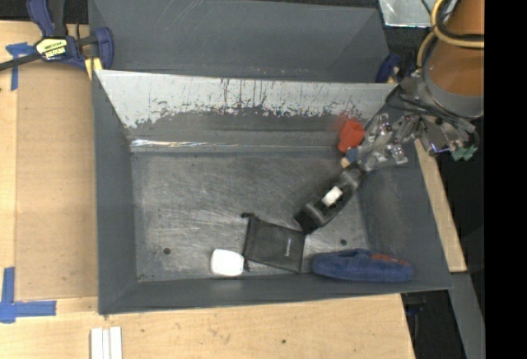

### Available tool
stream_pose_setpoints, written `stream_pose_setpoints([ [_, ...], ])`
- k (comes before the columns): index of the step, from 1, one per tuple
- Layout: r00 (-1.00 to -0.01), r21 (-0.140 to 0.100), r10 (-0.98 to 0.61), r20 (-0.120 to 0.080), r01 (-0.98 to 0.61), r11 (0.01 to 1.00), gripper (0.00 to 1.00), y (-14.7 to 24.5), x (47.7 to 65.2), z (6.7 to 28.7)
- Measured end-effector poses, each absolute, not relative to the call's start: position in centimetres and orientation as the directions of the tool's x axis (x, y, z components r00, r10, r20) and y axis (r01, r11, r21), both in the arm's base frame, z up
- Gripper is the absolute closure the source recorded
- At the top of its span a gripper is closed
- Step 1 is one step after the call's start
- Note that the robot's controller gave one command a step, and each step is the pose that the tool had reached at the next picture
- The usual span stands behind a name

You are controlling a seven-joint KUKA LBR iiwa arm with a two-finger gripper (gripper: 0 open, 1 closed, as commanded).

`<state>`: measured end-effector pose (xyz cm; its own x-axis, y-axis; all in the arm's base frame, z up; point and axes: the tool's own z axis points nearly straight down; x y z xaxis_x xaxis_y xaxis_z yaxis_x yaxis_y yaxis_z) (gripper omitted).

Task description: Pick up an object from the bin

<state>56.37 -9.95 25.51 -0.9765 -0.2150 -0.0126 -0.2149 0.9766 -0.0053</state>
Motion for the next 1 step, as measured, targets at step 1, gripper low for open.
stream_pose_setpoints([
  [1,-0.785,-0.002,-0.62,-0.005,-0.62,0.785,1.0,-6.6,60.3,22.61],
])
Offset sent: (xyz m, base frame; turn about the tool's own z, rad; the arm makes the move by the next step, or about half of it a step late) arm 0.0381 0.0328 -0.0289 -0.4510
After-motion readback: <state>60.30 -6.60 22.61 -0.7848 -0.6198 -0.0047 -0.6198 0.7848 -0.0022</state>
